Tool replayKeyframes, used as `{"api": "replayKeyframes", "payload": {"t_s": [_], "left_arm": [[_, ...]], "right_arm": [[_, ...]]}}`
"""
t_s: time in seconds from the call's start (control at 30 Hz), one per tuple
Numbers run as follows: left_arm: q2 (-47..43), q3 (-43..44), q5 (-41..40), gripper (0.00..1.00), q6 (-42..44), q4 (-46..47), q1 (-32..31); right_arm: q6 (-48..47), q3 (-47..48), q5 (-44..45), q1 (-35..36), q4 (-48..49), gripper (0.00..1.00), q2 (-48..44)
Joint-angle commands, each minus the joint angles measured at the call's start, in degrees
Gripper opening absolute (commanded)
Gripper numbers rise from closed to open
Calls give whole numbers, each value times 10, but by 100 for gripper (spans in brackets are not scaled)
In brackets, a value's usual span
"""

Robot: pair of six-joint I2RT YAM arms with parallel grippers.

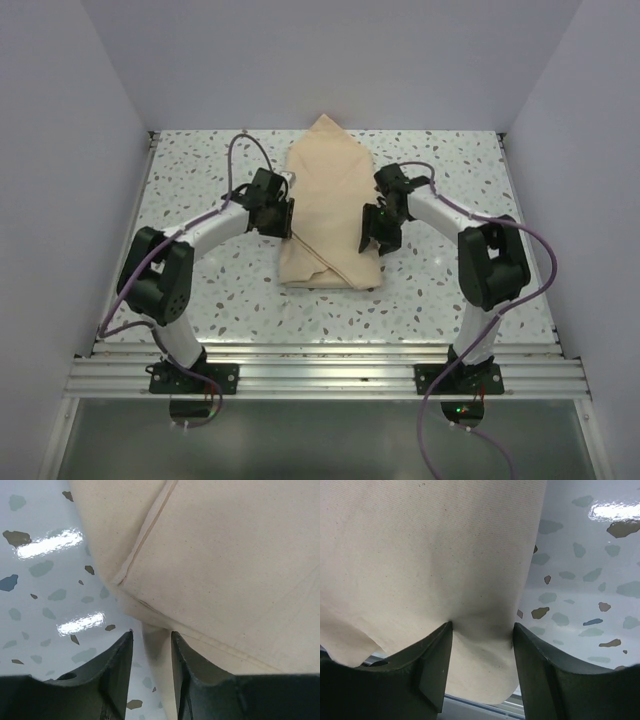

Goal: Prepare the surgical pack

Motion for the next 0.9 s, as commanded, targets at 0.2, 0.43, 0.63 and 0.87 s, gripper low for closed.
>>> {"api": "replayKeyframes", "payload": {"t_s": [0.2, 0.43, 0.63, 0.87], "left_arm": [[-59, 25, -16, 56, -19, -25, 36], [-61, 106, 37, 54, -36, -26, 121], [57, 214, 181, 21, -60, 51, 168], [164, 263, 311, 0, -97, 165, 168]], "right_arm": [[-4, 83, -12, -32, -50, 68, -34], [-6, 179, -91, -114, -40, 60, 2], [50, 230, -213, -132, 96, 14, 91], [93, 330, -280, -151, 178, 0, 220]]}}
